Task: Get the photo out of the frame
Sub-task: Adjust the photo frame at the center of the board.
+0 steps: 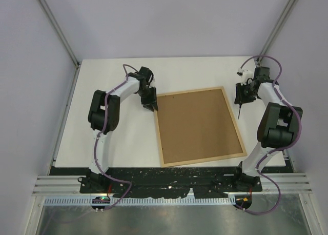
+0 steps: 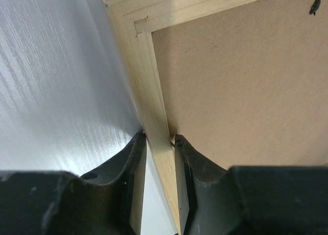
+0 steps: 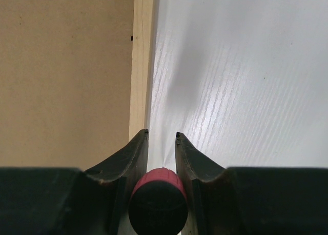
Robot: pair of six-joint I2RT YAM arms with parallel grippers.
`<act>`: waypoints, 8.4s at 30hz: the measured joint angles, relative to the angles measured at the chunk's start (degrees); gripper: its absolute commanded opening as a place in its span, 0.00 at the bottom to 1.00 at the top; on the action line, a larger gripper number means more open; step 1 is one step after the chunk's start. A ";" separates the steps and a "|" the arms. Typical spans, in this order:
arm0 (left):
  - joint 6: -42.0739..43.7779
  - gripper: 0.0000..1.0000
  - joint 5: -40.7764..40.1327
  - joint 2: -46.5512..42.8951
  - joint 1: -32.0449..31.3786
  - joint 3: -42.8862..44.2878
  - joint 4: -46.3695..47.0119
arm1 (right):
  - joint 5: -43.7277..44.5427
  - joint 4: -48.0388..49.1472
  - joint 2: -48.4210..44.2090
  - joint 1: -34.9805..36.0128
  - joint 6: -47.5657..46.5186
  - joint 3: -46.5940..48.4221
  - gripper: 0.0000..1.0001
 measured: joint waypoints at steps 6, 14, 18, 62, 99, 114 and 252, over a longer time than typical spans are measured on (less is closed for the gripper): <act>-0.52 0.00 -1.51 0.02 -0.52 0.90 -1.27 | 0.31 0.11 -0.13 0.00 -0.70 -2.03 0.08; -1.64 0.00 -2.05 0.11 -0.72 1.38 -1.64 | 0.31 0.13 -2.05 0.00 -1.31 -2.82 0.08; -1.25 0.16 -1.92 1.92 -0.17 4.63 -2.51 | -1.11 -0.24 -2.67 0.00 -0.98 -2.80 0.08; 5.53 0.40 8.87 -6.49 -1.73 -12.37 1.16 | -7.37 0.26 -13.62 0.00 5.44 -5.68 0.08; 4.15 0.11 6.23 -4.09 0.09 -7.02 0.52 | -7.91 0.46 -14.73 0.02 5.79 -5.42 0.08; 8.35 0.59 9.86 -13.44 1.62 -15.19 4.04 | -6.78 0.39 -16.02 0.02 5.62 -5.86 0.08; 9.97 0.00 11.98 -17.84 0.44 -31.56 7.63 | -6.62 -0.70 -22.40 5.09 5.07 -9.99 0.08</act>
